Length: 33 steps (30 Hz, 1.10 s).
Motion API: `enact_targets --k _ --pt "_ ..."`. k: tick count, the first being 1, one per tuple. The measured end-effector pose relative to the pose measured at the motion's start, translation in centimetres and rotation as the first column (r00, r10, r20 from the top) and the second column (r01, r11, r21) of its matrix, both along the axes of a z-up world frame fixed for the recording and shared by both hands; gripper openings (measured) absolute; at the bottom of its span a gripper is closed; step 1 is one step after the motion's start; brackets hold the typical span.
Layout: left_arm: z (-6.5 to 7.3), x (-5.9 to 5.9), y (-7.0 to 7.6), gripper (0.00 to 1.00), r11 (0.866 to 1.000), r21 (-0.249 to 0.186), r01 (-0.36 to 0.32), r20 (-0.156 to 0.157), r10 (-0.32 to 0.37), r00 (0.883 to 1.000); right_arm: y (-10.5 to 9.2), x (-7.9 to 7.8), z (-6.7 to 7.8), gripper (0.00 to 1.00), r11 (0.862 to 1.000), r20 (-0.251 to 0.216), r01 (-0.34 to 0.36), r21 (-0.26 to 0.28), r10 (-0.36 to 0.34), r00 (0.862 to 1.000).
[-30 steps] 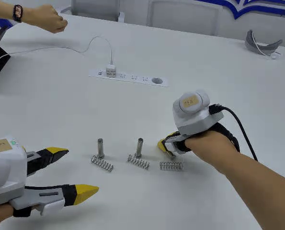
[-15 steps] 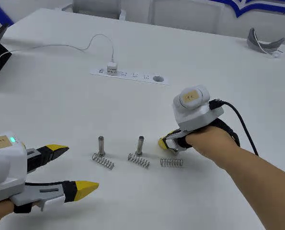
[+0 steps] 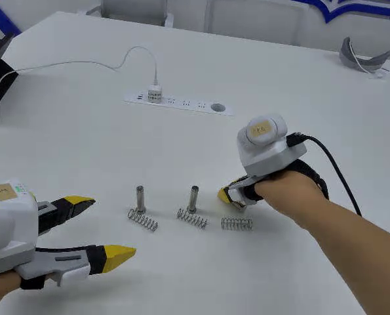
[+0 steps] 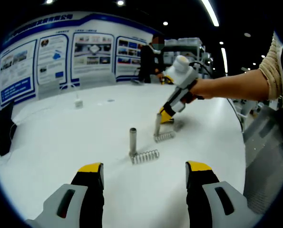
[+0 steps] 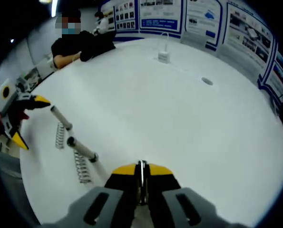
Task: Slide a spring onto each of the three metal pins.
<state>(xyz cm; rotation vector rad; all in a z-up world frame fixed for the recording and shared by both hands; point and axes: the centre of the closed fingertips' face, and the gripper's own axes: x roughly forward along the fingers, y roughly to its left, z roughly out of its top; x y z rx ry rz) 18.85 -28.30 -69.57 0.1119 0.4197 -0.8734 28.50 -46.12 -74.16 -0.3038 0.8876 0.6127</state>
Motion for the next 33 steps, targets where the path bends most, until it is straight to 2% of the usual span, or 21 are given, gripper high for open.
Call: enact_targets --k 4,13,33 --pt "0.0 0.0 0.0 0.71 1.000 0.002 -0.001 -0.001 0.001 1.000 -0.3 0.0 0.8 0.09 1.000 0.016 0.009 0.026 -0.010 1.000" --pt "0.3 0.1 -0.5 0.71 1.000 -0.001 0.008 0.007 -0.008 1.000 -0.6 -0.8 2.8 0.09 0.999 0.062 0.009 0.046 -0.012 0.998" --pt "1.2 -0.7 -0.5 0.71 1.000 0.005 0.012 0.027 -0.012 1.000 -2.3 -2.5 4.5 0.09 0.995 0.116 0.050 0.086 -0.060 0.991"
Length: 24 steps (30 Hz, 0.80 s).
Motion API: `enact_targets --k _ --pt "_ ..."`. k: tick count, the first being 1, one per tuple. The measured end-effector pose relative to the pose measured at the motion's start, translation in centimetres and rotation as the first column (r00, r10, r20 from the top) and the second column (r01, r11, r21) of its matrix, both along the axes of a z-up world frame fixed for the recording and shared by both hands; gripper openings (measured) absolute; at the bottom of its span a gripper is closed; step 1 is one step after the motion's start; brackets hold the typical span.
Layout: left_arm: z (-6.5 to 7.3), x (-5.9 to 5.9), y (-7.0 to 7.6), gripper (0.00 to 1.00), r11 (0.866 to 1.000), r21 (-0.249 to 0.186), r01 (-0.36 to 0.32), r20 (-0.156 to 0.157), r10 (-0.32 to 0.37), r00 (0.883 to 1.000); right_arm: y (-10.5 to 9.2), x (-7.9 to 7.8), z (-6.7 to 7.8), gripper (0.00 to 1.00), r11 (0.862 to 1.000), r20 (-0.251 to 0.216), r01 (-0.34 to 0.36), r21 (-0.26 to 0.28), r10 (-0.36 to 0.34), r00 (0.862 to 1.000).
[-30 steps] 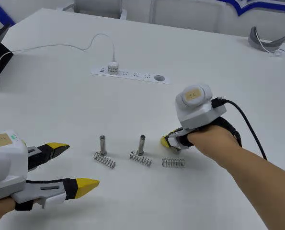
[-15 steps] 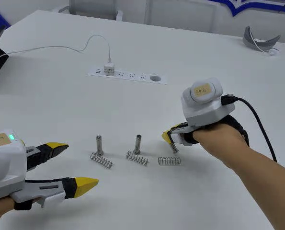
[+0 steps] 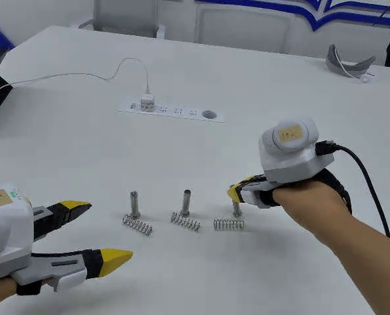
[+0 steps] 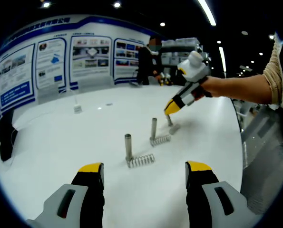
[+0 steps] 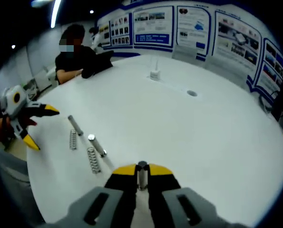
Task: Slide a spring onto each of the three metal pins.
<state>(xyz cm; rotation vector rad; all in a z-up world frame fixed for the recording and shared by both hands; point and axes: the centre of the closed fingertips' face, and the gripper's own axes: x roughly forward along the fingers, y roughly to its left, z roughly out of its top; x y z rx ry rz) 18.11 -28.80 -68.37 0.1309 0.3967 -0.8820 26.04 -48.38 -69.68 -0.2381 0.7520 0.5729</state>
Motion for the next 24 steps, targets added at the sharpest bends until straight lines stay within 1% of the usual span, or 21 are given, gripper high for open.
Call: enact_targets --k 5,15,24 --pt "0.2 0.1 -0.1 0.71 1.000 -0.003 0.001 0.006 -0.001 1.000 -0.6 -0.4 0.1 0.09 1.000 0.011 0.013 0.014 -0.013 1.000" --pt "0.3 -0.1 -0.3 0.71 1.000 -0.002 0.005 0.009 -0.005 1.000 -1.4 -1.0 0.1 0.09 0.999 0.015 0.033 0.030 -0.034 0.999" --pt "0.4 -0.3 -0.4 0.71 1.000 -0.005 0.005 0.011 -0.005 1.000 -1.5 -1.3 0.1 0.10 0.999 0.014 0.035 0.039 -0.036 0.999"
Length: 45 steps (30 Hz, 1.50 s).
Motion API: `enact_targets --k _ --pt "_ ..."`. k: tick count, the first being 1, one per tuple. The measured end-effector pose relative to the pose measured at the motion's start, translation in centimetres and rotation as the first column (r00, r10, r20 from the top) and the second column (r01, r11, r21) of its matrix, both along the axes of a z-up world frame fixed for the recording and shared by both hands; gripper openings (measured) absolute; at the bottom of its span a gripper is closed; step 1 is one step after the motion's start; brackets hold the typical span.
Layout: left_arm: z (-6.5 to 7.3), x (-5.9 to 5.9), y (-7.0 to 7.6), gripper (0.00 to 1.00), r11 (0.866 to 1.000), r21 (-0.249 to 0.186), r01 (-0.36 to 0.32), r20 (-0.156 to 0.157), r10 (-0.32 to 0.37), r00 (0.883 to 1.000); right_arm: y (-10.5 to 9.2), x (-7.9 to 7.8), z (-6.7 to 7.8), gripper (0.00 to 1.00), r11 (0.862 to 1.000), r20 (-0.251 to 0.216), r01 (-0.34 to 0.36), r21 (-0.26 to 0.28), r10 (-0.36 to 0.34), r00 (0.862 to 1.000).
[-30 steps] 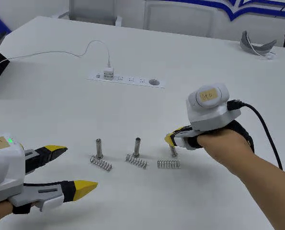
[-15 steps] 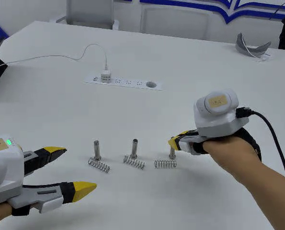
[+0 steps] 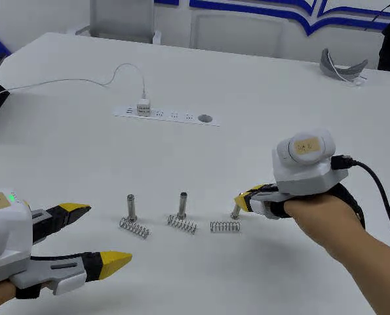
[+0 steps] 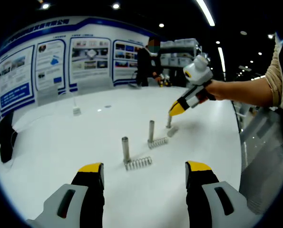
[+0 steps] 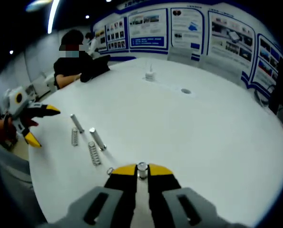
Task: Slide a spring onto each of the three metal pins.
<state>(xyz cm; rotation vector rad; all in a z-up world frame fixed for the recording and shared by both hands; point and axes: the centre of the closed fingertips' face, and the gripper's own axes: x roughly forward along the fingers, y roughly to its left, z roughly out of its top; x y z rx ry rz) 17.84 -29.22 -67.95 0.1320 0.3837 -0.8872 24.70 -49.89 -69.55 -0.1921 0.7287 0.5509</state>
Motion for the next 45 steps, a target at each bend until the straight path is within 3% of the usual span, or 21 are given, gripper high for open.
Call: enact_targets --k 18,31,38,45 --pt "0.3 0.1 -0.3 0.71 1.000 -0.004 0.006 0.008 -0.006 1.000 -0.2 -0.3 0.3 0.13 1.000 0.015 -0.022 0.008 0.022 1.000" --pt "0.4 0.0 -0.5 0.70 1.000 0.000 0.014 0.012 -0.014 1.000 -0.5 -2.2 0.1 0.15 0.995 0.025 -0.098 -0.011 0.099 0.995" --pt "0.4 -0.1 -0.6 0.70 1.000 0.001 0.018 0.011 -0.018 1.000 0.3 -3.0 -0.4 0.15 0.983 0.014 -0.184 -0.021 0.184 0.983" --pt "0.4 -0.2 -0.8 0.70 1.000 0.004 0.022 0.010 -0.022 1.000 1.3 -3.4 -1.4 0.17 0.958 -0.002 -0.282 -0.045 0.282 0.959"
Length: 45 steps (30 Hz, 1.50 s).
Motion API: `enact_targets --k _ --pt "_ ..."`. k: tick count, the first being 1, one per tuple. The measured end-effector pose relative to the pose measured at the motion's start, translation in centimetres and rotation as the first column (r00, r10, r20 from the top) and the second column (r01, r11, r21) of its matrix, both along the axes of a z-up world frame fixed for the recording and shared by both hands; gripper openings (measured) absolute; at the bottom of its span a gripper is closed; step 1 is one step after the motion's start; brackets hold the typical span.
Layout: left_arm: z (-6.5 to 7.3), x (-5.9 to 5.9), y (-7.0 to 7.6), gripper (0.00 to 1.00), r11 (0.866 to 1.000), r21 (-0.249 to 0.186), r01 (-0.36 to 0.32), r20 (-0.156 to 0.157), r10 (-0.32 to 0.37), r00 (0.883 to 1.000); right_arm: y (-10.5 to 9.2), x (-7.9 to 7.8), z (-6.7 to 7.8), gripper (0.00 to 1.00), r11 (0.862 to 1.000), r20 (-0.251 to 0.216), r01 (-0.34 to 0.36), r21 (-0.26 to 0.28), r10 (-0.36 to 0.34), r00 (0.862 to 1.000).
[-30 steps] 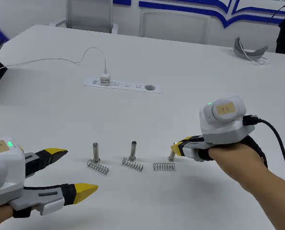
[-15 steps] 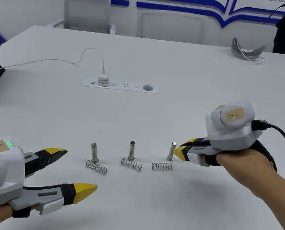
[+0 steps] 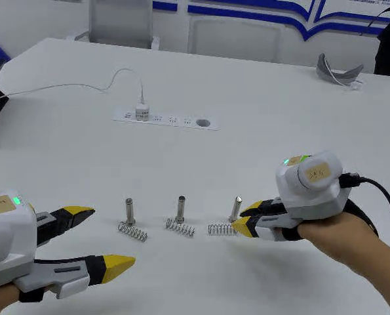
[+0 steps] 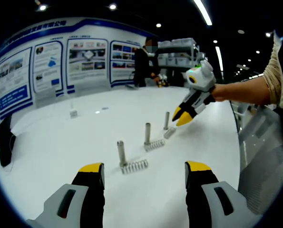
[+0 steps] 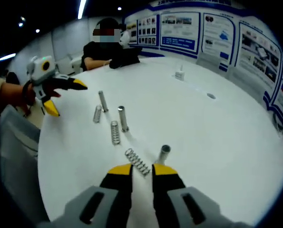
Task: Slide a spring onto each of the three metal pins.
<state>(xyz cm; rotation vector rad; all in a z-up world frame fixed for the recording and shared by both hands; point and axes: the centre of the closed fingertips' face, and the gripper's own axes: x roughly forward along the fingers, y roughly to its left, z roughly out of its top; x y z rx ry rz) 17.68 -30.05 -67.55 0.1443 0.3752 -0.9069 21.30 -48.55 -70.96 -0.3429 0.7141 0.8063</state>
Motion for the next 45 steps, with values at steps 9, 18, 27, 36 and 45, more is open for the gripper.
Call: enact_targets --k 9,18,27,36,45 --pt "-0.2 -0.1 -0.1 0.70 1.000 -0.002 -0.003 -0.006 0.003 1.000 0.6 0.0 -1.3 0.17 0.996 -0.025 -0.082 -0.039 0.081 0.996" --pt "-0.4 -0.4 -0.3 0.69 1.000 -0.004 -0.001 -0.014 0.001 1.000 0.3 -0.2 -2.3 0.16 0.992 -0.059 -0.109 -0.062 0.106 0.993" --pt "-0.6 -0.6 -0.6 0.69 1.000 -0.003 0.001 -0.020 -0.001 1.000 0.6 -1.1 -2.7 0.14 0.986 -0.092 -0.151 -0.070 0.144 0.985" --pt "-0.8 -0.9 -0.8 0.69 1.000 -0.003 0.011 -0.025 -0.012 1.000 0.7 -1.5 -3.2 0.14 0.974 -0.114 -0.192 -0.121 0.179 0.977" --pt "-0.8 -1.5 -1.7 0.68 0.999 -0.004 0.042 -0.023 -0.042 0.999 0.8 -1.8 -3.1 0.12 0.970 -0.124 -0.201 -0.138 0.185 0.975"
